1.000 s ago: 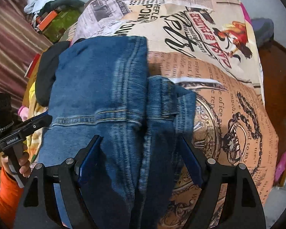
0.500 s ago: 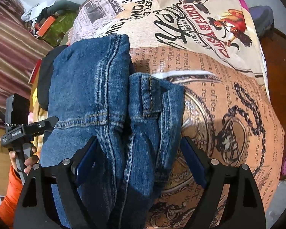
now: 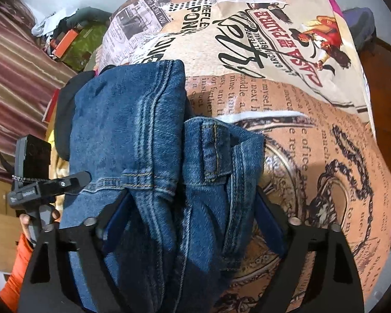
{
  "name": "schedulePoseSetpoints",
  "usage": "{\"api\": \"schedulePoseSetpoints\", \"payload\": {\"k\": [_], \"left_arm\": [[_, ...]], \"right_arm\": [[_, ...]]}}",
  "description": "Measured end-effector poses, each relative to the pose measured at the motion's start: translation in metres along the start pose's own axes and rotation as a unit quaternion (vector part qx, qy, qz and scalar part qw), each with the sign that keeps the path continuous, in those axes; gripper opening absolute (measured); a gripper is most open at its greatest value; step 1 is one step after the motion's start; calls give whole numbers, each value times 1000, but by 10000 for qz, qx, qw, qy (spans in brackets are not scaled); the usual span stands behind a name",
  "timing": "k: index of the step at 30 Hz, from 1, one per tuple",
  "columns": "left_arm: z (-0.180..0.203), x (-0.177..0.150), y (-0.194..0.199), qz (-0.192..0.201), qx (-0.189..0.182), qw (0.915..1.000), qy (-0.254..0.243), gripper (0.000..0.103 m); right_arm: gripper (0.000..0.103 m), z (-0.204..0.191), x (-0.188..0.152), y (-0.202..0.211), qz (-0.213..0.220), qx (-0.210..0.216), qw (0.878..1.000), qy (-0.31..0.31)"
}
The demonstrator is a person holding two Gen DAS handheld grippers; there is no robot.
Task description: Fold large clothes
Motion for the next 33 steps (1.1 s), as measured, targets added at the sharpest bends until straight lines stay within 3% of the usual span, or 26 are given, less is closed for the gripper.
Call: {"api": "schedulePoseSetpoints", "payload": {"k": [5,11,17,25,33], "left_arm": [[17,5,-2,74,159,9998,-116,54],[44,0,15,186,201,9987,-440,40],[66,-4,52,404,113,9970,-643,37],[90,0,110,853,297,9886,-1204,33],[67,4,176,1290,559,9805,-1374,33]], "right_arm": [[46,0,-6,6,-63,332,9989,-326],[30,-18,-9,22,90,287,9994,-163],[25,-52,-6,47,322,184,9991,214],[24,-94,-9,63,445,268,9973,516],[23,-149,1,49,564,496,9937,837]]}}
Point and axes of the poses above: each gripper's, at about its wrist camera, not at the fingertips, and y roughly against the way its jaws point, z to its right, x to its top, the point moved 6 cm from there along -y, roughly the way its jaws point, and after that the axes turned 7 degrees about z, right-handed, at the moved point
